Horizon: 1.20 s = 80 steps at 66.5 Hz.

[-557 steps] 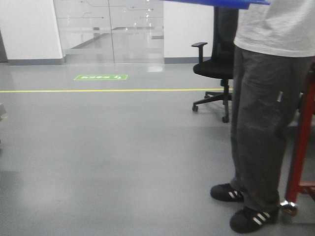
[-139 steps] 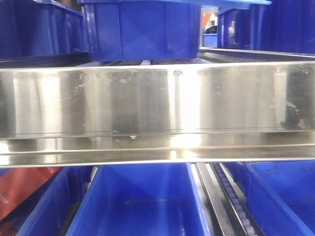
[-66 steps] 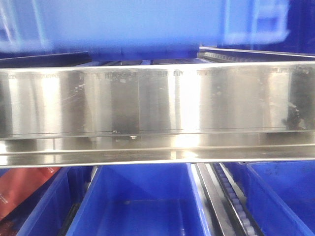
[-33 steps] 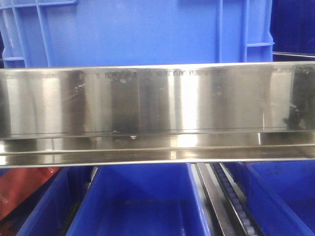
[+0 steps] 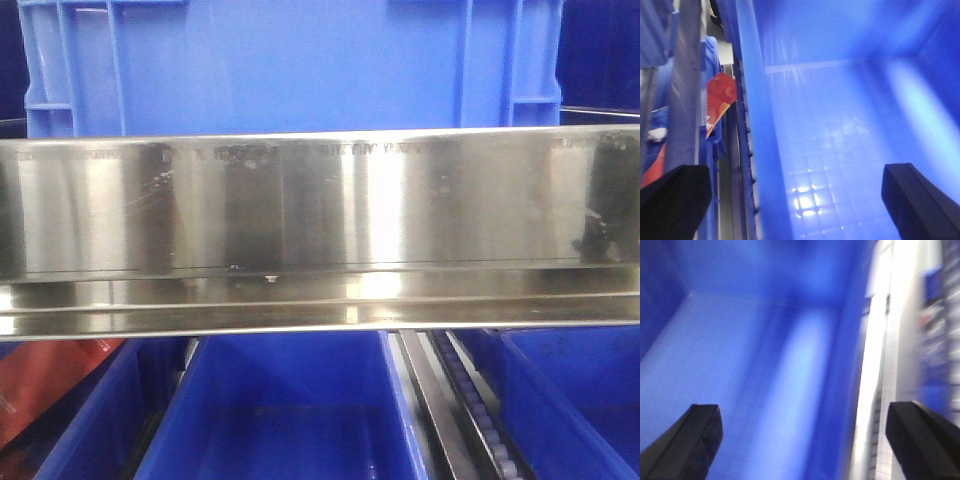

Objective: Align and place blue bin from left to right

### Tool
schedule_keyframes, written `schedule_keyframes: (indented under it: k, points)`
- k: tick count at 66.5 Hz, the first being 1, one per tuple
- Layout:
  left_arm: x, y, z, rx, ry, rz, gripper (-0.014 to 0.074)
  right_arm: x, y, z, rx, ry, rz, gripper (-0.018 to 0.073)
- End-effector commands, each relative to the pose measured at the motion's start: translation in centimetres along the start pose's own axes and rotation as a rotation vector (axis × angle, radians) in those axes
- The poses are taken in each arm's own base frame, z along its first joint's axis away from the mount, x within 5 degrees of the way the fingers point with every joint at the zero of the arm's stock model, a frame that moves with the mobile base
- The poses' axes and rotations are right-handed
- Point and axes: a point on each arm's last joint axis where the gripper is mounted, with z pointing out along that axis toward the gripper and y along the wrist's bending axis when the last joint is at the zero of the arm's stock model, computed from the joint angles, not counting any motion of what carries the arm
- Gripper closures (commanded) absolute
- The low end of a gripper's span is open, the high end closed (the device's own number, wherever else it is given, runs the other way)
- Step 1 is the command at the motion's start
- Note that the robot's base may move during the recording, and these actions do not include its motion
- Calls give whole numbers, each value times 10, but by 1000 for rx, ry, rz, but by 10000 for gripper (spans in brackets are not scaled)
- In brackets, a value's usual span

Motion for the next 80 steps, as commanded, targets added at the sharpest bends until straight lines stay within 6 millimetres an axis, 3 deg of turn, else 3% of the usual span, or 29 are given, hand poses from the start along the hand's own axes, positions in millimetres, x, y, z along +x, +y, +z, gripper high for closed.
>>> schedule_keyframes:
  k: [1,10,19,28,42,51,66,80]
  points:
    - [-6,2,-38,-8,-62,9,40,-6,0,-38,43,-60,-46,86]
    - [-6,11,-78,-68,-110,37,162,-4,-2,-78,98,-94,-77,337]
    - [1,18,-104,-121,-135,59,424,1,-4,-108,144,-117,-97,626]
    - [24,23,-113,-125,-142,77,705,12,-4,-126,154,-145,-104,627]
    - [78,28,-117,-81,-212,30,707,48,-6,-140,148,-188,-114,627]
    - [116,32,-124,-52,-269,40,707,85,-10,-144,143,-231,-124,627]
    - [178,38,-137,-10,-350,43,707,162,-17,-150,132,-331,-147,627]
    - [226,44,-160,41,-533,42,707,235,-24,-156,137,-449,-186,627]
